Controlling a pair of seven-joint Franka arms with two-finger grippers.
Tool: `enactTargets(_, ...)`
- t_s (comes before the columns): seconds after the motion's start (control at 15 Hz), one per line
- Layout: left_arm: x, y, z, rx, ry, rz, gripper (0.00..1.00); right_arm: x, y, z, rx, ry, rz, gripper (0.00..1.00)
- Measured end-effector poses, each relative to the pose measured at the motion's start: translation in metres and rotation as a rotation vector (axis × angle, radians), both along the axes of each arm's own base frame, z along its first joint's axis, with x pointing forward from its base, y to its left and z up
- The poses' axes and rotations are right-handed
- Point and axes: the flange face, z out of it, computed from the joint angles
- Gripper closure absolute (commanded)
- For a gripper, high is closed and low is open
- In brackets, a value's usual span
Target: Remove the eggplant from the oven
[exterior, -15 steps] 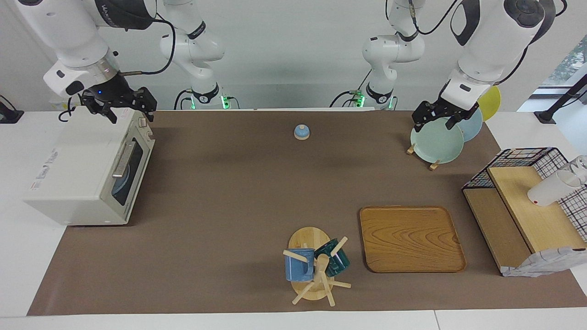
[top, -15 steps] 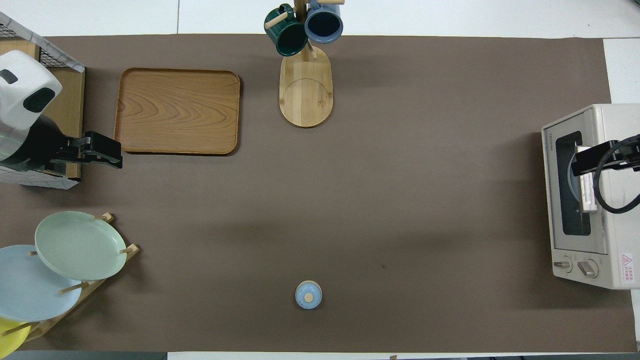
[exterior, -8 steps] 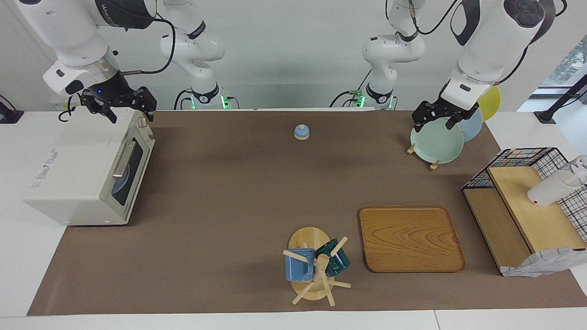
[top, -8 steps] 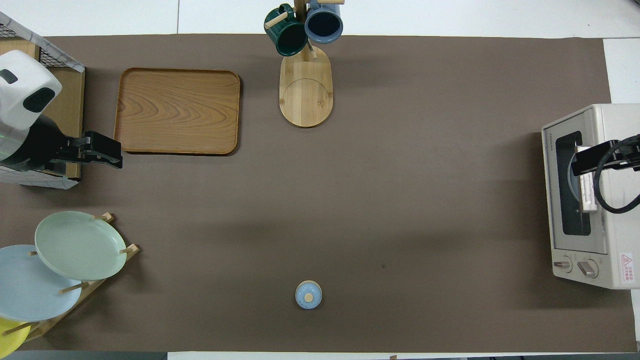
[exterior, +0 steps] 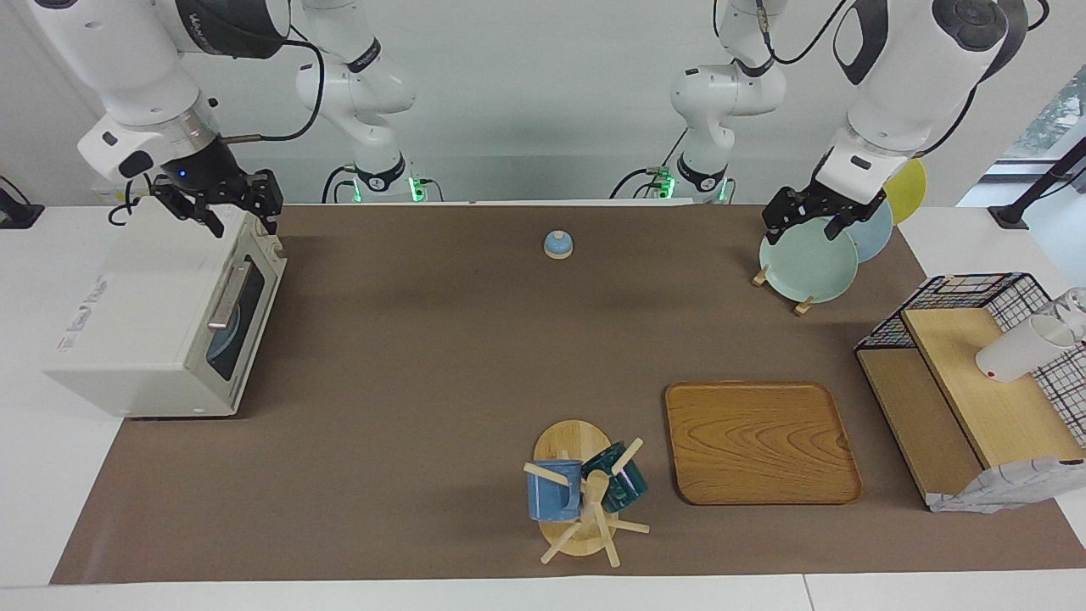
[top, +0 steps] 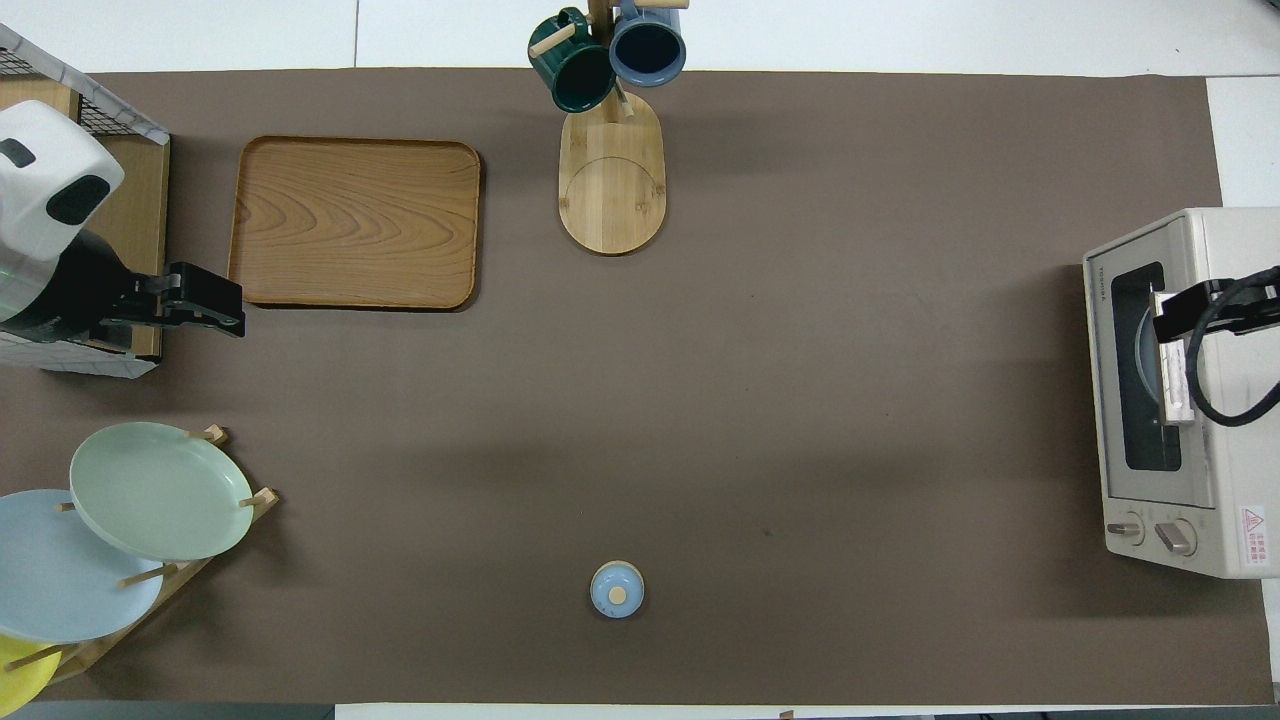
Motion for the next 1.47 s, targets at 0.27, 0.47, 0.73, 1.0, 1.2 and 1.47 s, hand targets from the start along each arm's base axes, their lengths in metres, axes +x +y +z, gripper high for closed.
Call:
enactTargets(0.27,0.000,0.000,0.000,0.000,0.000,0.000,0.00,-0.002,-0.014,-0.015,0.003,-0.020,0.027,1.00)
enactTargets(0.47,0.000,0.000,0.000,0.000,0.000,0.000,0.00,-0.003,-0.031,-0.035,-0.001,-0.051,-0.038,1.00)
enactTargets(0.73,0.000,0.000,0.000,0.000,0.000,0.000,0.00,-0.002,-0.046,-0.072,-0.005,-0.071,-0.105,1.00)
enactTargets(1.0,0.000,0.000,0.000,0.000,-0.001,0.000,0.00,-0.004,-0.061,-0.103,-0.003,-0.043,-0.133,1.00)
enactTargets(1.2,0.000,0.000,0.000,0.000,-0.002,0.000,0.00,-0.009,-0.073,-0.113,-0.003,-0.025,-0.156,1.00)
enactTargets(1.47,0.000,0.000,0.000,0.000,-0.002,0.000,0.00,-0.014,-0.082,-0.124,-0.004,-0.011,-0.172,1.00)
